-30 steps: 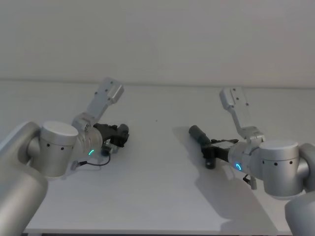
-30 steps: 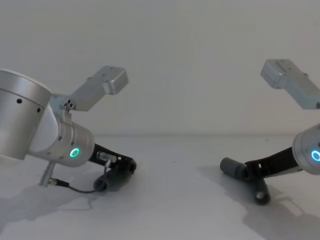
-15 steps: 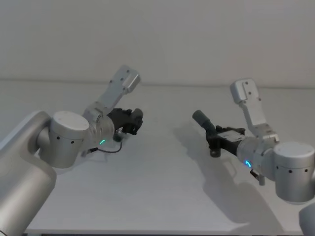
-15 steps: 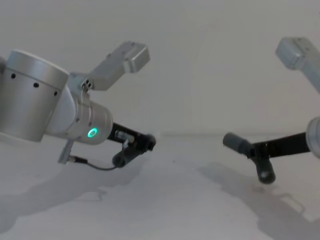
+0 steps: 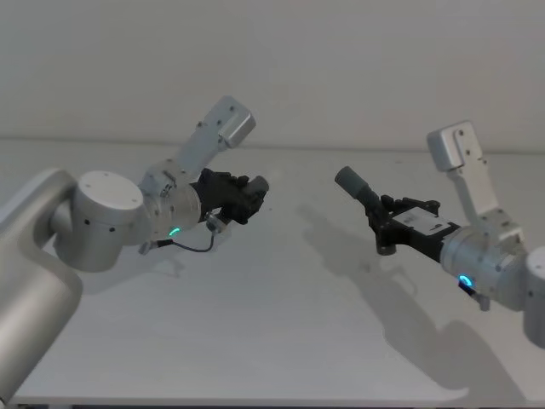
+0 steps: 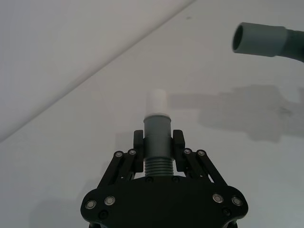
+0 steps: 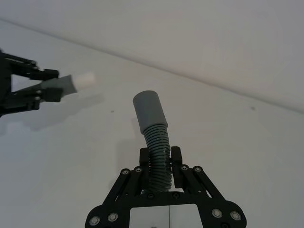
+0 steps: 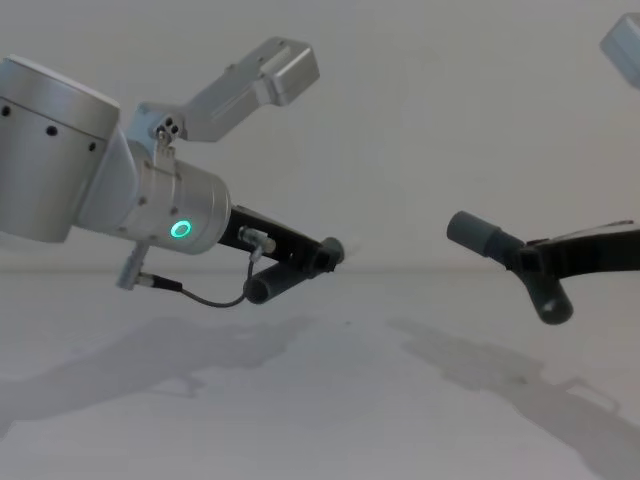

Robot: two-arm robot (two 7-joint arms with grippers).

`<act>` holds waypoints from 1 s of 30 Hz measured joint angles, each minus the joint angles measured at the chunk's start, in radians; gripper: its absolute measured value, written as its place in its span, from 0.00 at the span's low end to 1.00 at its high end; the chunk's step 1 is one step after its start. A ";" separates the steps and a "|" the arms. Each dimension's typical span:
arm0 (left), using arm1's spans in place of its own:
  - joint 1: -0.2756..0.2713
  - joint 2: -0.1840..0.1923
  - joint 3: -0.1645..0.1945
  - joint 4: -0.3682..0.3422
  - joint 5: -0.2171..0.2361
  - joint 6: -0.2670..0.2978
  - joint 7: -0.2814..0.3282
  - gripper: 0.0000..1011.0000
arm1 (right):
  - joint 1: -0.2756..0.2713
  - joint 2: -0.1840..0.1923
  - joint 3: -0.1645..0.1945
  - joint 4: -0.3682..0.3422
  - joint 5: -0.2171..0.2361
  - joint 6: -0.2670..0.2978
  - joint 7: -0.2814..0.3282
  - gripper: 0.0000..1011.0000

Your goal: Use both hands to pick up one end of the pipe from the table, align the ends, and insert them.

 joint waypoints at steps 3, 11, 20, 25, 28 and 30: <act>-0.008 0.017 0.008 -0.003 -0.005 -0.013 -0.041 0.34 | -0.001 0.032 0.000 -0.004 0.008 -0.026 0.044 0.27; -0.028 0.070 0.025 -0.007 -0.024 -0.061 -0.160 0.34 | 0.008 0.124 -0.012 0.001 0.028 -0.100 0.189 0.27; -0.055 0.116 0.047 0.006 -0.043 -0.114 -0.277 0.34 | 0.037 0.216 -0.044 0.031 0.042 -0.165 0.347 0.27; -0.068 0.136 0.057 0.016 -0.052 -0.154 -0.332 0.34 | 0.058 0.253 -0.066 0.052 0.047 -0.195 0.431 0.27; -0.073 0.146 0.062 0.020 -0.056 -0.185 -0.357 0.34 | 0.076 0.278 -0.084 0.070 0.051 -0.212 0.491 0.27; -0.075 0.150 0.064 0.022 -0.058 -0.201 -0.367 0.34 | 0.083 0.287 -0.091 0.078 0.053 -0.218 0.511 0.27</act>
